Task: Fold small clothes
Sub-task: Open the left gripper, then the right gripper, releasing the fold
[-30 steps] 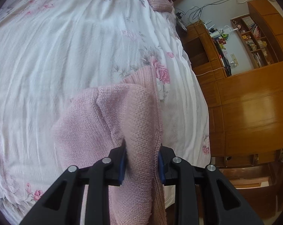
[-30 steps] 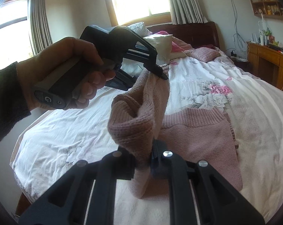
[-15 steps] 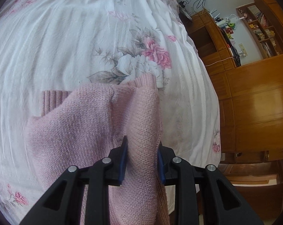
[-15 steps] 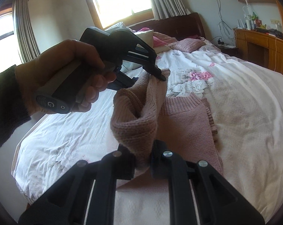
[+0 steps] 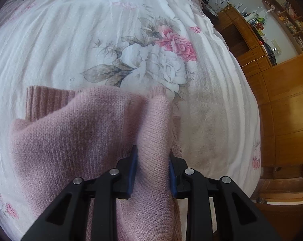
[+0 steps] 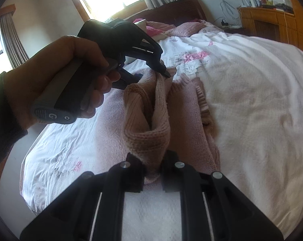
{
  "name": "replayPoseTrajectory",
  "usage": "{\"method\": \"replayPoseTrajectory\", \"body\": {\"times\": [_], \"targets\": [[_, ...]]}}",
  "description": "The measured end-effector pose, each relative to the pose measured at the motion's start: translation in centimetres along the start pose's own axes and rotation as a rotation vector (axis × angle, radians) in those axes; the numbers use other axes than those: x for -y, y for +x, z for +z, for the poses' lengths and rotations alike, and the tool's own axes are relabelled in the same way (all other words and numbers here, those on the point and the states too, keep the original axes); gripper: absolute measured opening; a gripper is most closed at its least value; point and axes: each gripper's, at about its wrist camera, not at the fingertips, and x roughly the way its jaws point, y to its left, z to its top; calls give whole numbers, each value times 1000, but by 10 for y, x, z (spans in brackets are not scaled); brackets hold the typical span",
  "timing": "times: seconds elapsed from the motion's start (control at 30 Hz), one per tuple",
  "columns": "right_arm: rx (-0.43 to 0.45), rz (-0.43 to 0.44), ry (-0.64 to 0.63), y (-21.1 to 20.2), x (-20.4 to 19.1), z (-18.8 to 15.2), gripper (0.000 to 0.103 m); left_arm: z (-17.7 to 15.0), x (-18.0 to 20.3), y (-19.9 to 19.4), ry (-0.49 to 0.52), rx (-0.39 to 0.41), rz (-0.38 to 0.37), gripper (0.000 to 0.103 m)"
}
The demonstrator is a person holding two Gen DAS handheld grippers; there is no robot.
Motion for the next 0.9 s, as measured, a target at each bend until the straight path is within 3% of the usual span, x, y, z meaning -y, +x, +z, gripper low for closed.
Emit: {"method": "replayPoseTrajectory", "body": {"times": [0.13,0.23,0.33,0.4,0.47,0.53,0.6,0.67,0.73,0.8,0.87,0.9], "targets": [[-35,11,33,4,18,-5,10,-7,7,10,13,27,10,27],[-77,75,92,6,35,-8,12,-12,10,13,17,52,12,30],[-131,168,166,8,53,-9,20,-17,8,5,-13,94,-104,51],[-157,228,208,9,62,-9,22,-20,6,-2,-23,108,-185,53],[-178,298,254,9,71,-7,32,-25,1,-12,-18,125,-225,53],[-200,350,287,11,78,-3,51,-31,-9,-27,-33,152,-265,53],[-232,402,319,14,82,2,62,-39,-23,-44,-58,163,-307,54],[-264,430,331,18,84,9,65,-50,-37,-61,-69,170,-342,67],[-298,435,318,25,84,17,66,-63,-49,-74,-57,158,-368,71],[-341,436,340,36,87,25,66,-76,-58,-83,-29,133,-385,71],[-395,461,368,47,91,30,51,-86,-64,-90,-3,111,-404,72],[-414,441,363,50,93,33,16,-90,-66,-92,4,104,-410,72]]}}
